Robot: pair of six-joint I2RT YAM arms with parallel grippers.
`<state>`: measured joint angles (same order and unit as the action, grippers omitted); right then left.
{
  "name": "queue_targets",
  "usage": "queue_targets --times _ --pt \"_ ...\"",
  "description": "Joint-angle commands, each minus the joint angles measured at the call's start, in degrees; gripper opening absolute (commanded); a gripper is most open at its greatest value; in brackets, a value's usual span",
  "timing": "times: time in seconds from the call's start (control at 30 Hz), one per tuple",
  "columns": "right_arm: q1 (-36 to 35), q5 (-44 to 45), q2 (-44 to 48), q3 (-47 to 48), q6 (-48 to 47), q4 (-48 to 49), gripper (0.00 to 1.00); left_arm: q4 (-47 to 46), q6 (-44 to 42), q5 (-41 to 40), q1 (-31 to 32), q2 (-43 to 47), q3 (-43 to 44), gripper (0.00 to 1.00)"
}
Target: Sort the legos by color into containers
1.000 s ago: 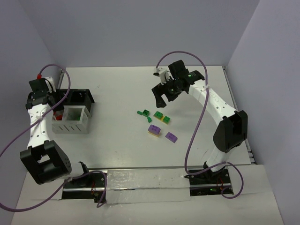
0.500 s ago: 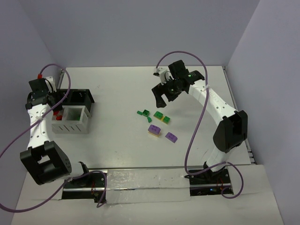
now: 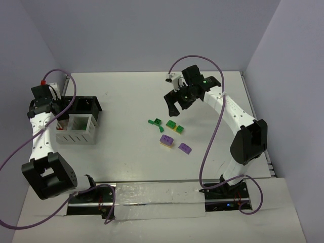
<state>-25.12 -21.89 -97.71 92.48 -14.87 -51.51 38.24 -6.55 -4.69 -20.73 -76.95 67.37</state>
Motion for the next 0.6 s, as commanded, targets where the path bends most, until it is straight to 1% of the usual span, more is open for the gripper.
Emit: queue_targets --times 0.0,0.13,0.23,0.33,0.37,0.43,0.5,0.57 --pt "-0.1 0.1 1.5 -0.1 -0.6 0.4 1.00 -0.6 0.0 -0.3 -0.3 2.0 1.6 0.55" --pt "0.0 -0.2 1.6 -0.3 -0.7 0.4 1.00 -0.4 -0.1 1.8 -0.2 3.1 2.1 0.55" --pt "-0.1 -0.2 1.9 -0.8 -0.7 0.4 1.00 -0.4 -1.2 5.3 -0.3 5.3 2.6 0.57" --pt "-0.2 -0.1 2.5 -1.5 -0.6 0.5 1.00 -0.1 -2.6 11.2 -0.1 7.5 3.2 0.61" --pt "-0.1 -0.1 2.7 -2.0 -0.5 0.5 1.00 0.3 -3.4 15.1 0.0 8.4 3.6 0.63" --pt "0.0 0.0 3.4 -2.7 -0.6 0.4 1.00 0.3 -3.9 18.5 0.2 10.1 4.0 0.64" --pt "0.1 0.7 4.7 -4.9 -1.1 0.7 1.00 0.8 -4.7 22.7 1.2 11.3 4.3 0.68" --pt "0.2 1.1 5.8 -7.4 -1.5 0.8 1.00 0.7 -5.0 23.8 3.5 11.9 4.3 0.68"
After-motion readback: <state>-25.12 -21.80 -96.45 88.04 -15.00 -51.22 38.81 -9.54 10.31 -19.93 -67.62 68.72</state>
